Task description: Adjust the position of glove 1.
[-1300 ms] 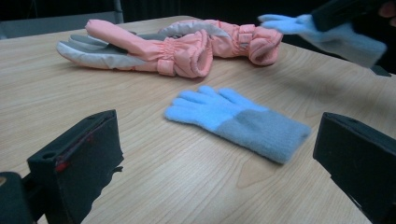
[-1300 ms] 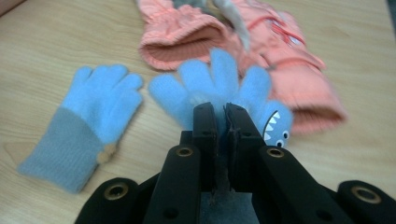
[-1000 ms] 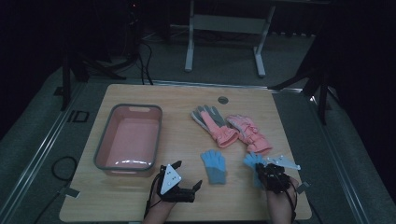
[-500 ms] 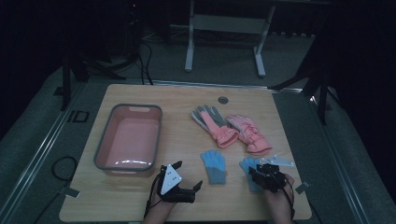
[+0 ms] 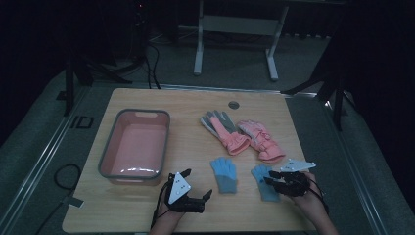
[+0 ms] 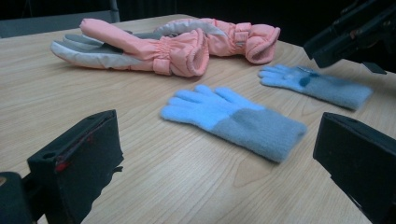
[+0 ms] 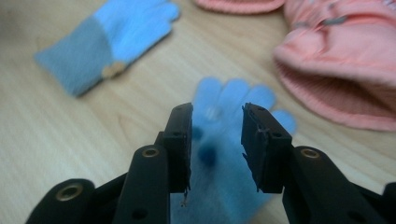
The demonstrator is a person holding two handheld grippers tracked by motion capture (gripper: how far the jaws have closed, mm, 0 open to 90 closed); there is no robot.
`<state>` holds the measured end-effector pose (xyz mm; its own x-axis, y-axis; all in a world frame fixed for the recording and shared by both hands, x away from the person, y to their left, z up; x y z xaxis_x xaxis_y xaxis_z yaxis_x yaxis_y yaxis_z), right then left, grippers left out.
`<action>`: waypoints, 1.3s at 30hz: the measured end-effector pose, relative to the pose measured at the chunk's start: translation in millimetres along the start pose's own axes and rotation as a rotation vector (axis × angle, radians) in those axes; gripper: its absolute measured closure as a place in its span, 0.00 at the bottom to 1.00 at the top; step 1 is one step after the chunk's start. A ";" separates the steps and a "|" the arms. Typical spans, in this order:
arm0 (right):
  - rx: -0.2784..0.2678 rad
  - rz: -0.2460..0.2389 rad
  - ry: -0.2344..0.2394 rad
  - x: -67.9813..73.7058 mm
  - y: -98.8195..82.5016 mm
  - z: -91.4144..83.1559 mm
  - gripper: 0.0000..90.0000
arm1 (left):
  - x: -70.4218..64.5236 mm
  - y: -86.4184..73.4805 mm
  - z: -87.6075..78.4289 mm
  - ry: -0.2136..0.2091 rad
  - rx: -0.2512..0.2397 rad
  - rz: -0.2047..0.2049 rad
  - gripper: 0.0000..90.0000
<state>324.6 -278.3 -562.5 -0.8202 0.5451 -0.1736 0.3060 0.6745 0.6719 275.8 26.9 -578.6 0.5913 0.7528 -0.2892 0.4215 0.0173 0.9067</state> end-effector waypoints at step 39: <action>-0.136 0.110 -0.148 15.0 60.8 -46.0 0.96 | -0.8 0.2 -0.2 -0.013 -0.008 0.001 0.01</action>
<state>308.6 -252.0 -491.2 -0.7028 0.6854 -0.1906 0.3138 0.5391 0.7816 275.3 26.4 -578.2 0.6005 0.7445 -0.2917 0.4152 0.0213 0.9095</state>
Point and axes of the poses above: each handheld gripper's, and its own axes: z roughly forward along the jaws, y roughly out of its top, x roughly to its left, the point moved 6 cm from there along z, roughly forward along the jaws, and after that the axes turned 15 degrees about -z, right-handed, at the moved point
